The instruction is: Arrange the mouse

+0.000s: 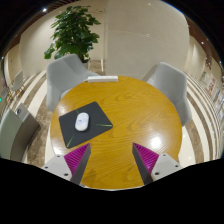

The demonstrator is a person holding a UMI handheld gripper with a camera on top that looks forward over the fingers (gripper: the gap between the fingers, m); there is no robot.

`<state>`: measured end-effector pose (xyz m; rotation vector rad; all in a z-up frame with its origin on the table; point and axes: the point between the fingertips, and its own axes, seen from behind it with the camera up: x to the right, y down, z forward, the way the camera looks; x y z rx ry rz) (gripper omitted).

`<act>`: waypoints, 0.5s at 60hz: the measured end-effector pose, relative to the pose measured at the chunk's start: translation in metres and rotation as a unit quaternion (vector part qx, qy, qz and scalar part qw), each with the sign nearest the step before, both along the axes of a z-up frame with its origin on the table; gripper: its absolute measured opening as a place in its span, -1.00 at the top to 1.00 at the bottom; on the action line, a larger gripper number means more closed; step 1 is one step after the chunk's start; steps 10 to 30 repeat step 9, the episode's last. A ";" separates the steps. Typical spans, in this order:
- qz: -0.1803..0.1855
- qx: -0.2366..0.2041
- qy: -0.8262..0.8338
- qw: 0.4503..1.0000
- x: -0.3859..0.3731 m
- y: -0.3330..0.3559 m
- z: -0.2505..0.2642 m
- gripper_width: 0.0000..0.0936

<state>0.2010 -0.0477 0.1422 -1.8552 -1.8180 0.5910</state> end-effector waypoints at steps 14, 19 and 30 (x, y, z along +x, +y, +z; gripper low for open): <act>0.005 0.003 -0.006 1.000 0.007 0.024 -0.007 -0.85; 0.005 0.003 -0.006 1.000 0.007 0.024 -0.007 -0.85; 0.005 0.003 -0.006 1.000 0.007 0.024 -0.007 -0.85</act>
